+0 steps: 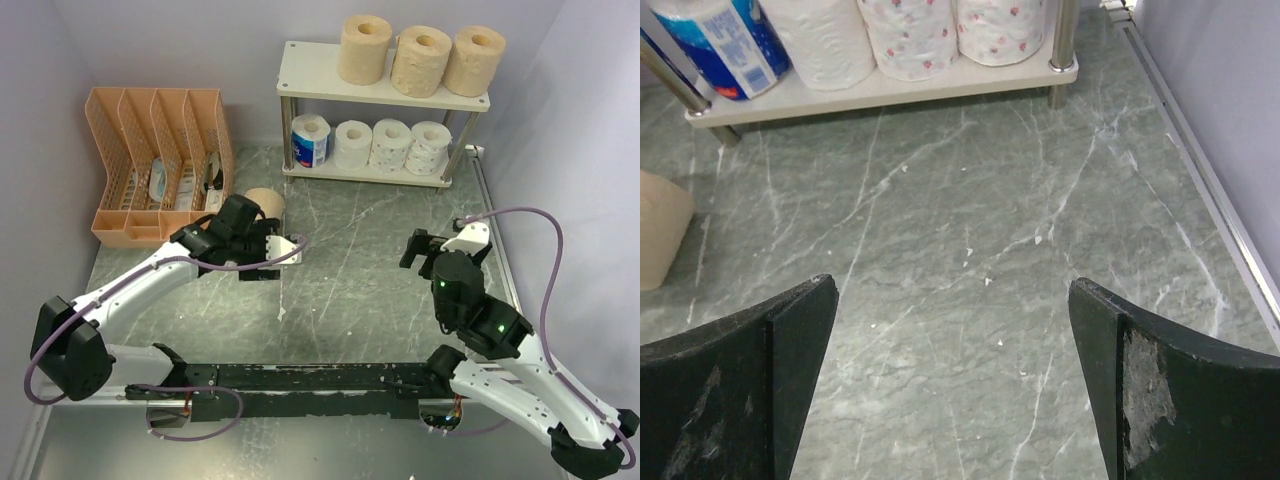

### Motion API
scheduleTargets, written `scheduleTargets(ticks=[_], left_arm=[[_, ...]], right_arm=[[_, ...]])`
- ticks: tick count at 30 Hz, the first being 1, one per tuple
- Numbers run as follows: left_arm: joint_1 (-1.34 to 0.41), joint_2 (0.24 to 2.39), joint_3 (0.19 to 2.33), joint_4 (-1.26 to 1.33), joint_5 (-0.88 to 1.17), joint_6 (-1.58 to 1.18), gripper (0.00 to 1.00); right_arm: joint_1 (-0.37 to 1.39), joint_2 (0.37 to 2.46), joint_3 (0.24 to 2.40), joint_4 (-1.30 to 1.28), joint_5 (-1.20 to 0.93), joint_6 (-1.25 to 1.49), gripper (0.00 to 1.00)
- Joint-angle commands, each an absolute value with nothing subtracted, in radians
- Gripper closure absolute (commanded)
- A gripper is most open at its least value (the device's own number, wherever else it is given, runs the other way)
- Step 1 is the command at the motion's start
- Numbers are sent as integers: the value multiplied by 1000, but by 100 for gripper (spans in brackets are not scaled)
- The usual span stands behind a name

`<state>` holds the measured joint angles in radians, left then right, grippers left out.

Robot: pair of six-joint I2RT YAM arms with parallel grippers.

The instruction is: Place and organize the paper towels onto the shelf

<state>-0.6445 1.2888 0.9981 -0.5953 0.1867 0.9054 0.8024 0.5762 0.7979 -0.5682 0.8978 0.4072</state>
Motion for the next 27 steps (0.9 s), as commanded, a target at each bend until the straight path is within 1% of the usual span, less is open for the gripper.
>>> scheduleTargets(ticks=[1,6,10,13,19,22,27], left_arm=[[-627,1342,1039,-552,265,1020,10],[-617,1422,1053,-480,237,1035,10],[-610,1495,1049,-415,169,1038,10],[-596,1528,1073,-403,171,1021,9],[-591,1537,1082,-333,107,1019,10],[-588,1531,1083,-312,71,1017,12],[-557,1549,1078,-289,69,1024,13]], right_arm=[[804,533,798,-575,928,433,0],[805,510,802,-602,937,456,0],[805,502,800,-608,961,464,0],[805,510,800,-611,968,463,0],[805,555,804,-621,993,470,0],[805,574,803,-614,988,462,0],[805,590,799,-596,979,443,0]])
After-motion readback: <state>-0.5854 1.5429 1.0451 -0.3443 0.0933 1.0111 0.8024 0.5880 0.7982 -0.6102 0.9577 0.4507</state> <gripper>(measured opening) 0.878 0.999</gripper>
